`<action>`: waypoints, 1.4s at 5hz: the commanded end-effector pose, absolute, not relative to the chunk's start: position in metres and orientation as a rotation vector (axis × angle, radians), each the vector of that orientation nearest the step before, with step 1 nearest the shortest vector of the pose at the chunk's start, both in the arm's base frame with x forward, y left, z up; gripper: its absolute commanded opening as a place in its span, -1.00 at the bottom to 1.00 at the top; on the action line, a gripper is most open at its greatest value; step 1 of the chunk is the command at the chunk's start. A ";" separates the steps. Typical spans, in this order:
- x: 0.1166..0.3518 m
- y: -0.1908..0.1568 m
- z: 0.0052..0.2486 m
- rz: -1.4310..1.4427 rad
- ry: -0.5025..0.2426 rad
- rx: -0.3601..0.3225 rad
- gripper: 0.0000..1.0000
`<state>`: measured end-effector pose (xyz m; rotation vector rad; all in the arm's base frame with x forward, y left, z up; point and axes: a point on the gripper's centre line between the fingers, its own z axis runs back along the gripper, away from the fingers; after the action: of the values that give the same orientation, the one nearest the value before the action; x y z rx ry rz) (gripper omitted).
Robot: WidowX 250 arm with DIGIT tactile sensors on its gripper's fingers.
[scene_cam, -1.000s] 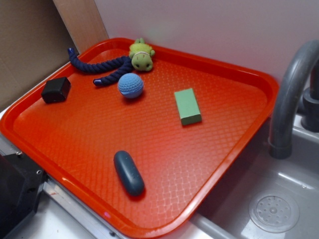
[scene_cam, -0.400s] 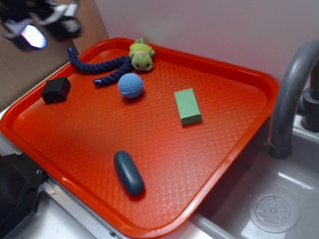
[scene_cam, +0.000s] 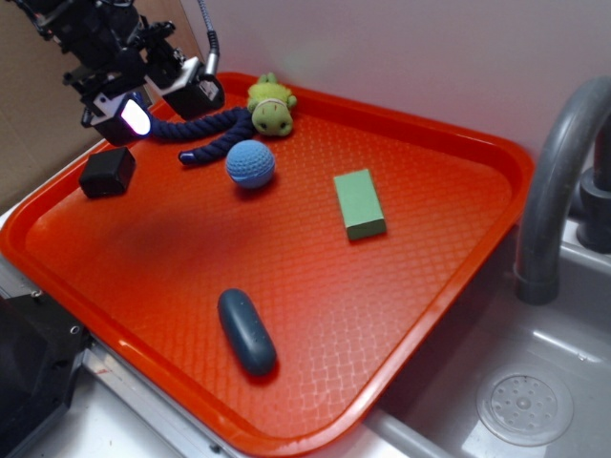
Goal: Grab the blue ball.
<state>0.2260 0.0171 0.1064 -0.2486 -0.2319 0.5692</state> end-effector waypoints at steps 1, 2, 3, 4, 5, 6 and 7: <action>0.230 0.028 0.114 0.583 -0.265 -0.246 1.00; 0.264 0.022 0.071 0.626 -0.282 -0.265 1.00; 0.278 0.005 0.041 0.583 -0.305 -0.198 1.00; 0.280 -0.009 0.023 0.558 -0.277 -0.150 -1.00; 0.271 -0.009 0.044 0.531 -0.243 -0.185 -1.00; 0.252 -0.013 0.074 0.434 -0.199 -0.214 -1.00; 0.205 -0.013 0.124 0.254 -0.194 -0.167 -1.00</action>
<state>0.2008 -0.0195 0.1210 -0.1601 -0.1778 0.2682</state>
